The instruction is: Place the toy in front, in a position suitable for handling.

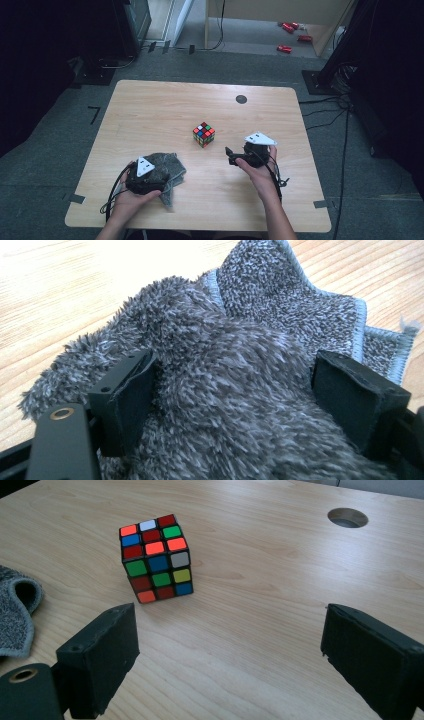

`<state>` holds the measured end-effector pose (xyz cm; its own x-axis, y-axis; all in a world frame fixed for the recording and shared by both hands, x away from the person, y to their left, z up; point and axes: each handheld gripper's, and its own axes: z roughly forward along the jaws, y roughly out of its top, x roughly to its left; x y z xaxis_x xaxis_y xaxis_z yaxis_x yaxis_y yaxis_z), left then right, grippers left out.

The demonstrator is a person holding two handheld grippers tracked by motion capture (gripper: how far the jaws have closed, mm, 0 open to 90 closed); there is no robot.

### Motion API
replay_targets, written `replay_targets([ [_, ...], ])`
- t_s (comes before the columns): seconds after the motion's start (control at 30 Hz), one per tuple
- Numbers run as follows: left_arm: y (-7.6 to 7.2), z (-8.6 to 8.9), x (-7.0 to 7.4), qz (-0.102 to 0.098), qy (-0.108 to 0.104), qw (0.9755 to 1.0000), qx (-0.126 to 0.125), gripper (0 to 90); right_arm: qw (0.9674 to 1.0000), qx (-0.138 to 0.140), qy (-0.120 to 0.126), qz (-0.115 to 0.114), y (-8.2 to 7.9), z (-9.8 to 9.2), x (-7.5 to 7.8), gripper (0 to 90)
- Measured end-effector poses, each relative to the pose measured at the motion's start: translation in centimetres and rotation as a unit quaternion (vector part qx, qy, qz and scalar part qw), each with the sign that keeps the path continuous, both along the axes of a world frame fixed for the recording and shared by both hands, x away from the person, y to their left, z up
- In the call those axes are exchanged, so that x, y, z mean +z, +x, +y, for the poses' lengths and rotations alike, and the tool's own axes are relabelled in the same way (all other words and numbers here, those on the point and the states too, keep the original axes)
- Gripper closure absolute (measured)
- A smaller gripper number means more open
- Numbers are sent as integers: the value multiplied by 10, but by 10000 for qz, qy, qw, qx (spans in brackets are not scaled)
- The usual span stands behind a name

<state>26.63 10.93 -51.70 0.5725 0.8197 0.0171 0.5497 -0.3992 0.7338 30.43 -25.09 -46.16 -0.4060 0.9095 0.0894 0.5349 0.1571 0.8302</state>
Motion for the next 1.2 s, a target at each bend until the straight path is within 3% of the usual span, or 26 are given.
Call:
replay_targets([
  [0.77, 0, 0, 0, 0, -47, 10000, 9, 190, 9985, 511, -57, 212, 34, 51, -18, 76],
  [1.0, 0, 0, 0, -4, -45, 10000, 10, 190, 9984, 542, -52, 163, 41, 54, -27, 76],
  [1.2, 0, 0, 0, -3, -43, 10000, 9, 190, 9970, 767, 53, 67, 45, 59, -32, 68],
])
